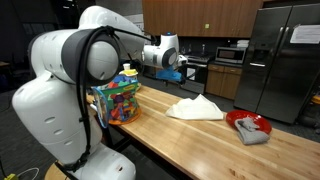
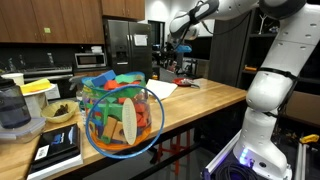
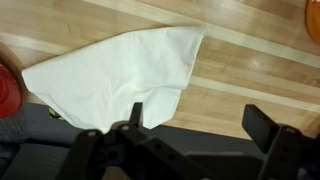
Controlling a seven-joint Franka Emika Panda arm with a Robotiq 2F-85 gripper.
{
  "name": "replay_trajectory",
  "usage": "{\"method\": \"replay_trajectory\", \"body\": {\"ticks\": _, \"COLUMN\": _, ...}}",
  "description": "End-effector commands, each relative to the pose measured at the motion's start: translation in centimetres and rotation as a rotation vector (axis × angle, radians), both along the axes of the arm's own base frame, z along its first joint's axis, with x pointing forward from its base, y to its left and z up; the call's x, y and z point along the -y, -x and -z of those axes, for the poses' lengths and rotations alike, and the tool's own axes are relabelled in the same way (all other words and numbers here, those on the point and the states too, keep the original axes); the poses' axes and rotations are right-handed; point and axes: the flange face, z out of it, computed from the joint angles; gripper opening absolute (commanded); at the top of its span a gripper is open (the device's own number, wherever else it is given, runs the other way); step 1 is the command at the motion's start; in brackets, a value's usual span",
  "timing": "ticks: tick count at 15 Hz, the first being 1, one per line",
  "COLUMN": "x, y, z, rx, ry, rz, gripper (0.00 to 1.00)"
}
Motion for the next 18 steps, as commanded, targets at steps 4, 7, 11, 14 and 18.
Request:
{"method": "replay_trajectory", "body": {"ticks": 4, "x": 0.0, "y": 0.0, "z": -0.1, "rx": 0.000, "ry": 0.000, "rz": 0.000, "gripper": 1.00}}
{"method": "replay_trajectory", "body": {"ticks": 7, "x": -0.2, "y": 0.1, "z": 0.0, "rx": 0.004, "ry": -0.007, "rz": 0.004, "gripper": 1.00}}
{"method": "replay_trajectory", "body": {"ticks": 11, "x": -0.9, "y": 0.2, "z": 0.7, "rx": 0.030, "ry": 0.010, "rz": -0.010, "gripper": 1.00}}
{"method": "replay_trajectory", "body": {"ticks": 14, "x": -1.9, "y": 0.2, "z": 2.1, "rx": 0.036, "ry": 0.015, "rz": -0.024, "gripper": 1.00}}
{"method": "replay_trajectory", "body": {"ticks": 18, "x": -3.5, "y": 0.0, "z": 4.8, "rx": 0.041, "ry": 0.031, "rz": -0.041, "gripper": 1.00}}
